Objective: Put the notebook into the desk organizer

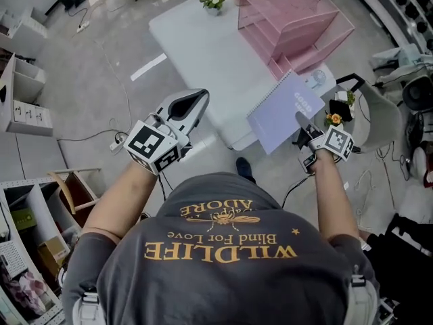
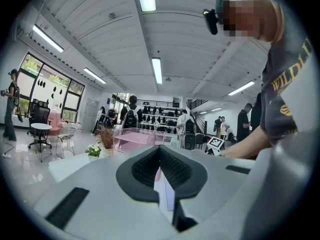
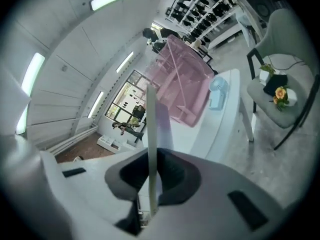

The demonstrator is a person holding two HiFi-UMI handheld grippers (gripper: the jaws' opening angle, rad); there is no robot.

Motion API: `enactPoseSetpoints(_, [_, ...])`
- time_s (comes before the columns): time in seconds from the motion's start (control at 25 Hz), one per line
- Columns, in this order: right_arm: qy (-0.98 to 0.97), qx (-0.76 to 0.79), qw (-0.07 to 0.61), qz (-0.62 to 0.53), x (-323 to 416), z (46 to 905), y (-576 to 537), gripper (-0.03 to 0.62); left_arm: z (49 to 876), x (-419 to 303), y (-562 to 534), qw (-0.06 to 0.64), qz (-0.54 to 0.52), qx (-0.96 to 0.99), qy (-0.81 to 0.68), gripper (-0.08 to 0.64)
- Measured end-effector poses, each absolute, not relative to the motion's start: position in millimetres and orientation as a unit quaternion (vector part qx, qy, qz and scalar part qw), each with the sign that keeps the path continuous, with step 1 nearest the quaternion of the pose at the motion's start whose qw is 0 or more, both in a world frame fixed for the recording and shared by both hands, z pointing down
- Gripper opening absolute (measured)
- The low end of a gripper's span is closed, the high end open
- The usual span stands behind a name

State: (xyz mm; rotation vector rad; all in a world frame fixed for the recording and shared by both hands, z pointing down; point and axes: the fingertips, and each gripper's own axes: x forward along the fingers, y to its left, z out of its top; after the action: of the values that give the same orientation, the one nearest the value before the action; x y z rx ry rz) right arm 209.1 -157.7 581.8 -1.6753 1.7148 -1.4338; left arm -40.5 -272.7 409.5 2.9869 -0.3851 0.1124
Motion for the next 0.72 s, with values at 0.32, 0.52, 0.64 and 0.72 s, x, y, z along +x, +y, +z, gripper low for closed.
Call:
enactPoseSetpoints(0.32, [0.648, -0.596, 0.228, -0.415, 222.0, 424.2, -187.6, 0.031, 365.9, -54.3, -280.9, 0.02, 0.009, 0.995, -0.099, 0.002])
enactPoseSetpoints(0.52, [0.688, -0.577, 0.271, -0.347, 262.6, 320.6, -238.7, 0.031, 348.5, -42.5, -300.3, 0.003, -0.001, 0.993, -0.12, 0.002])
enactPoseSetpoints(0.64, [0.697, -0.571, 0.29, -0.323, 306.1, 283.5, -282.6, 0.031, 338.1, -22.0, -311.0, 0.003, -0.008, 0.991, -0.136, 0.002])
enactPoseSetpoints(0.72, [0.698, -0.566, 0.301, -0.317, 329.9, 270.6, -317.7, 0.031, 331.6, -11.3, -319.1, -0.003, -0.007, 0.989, -0.145, 0.002])
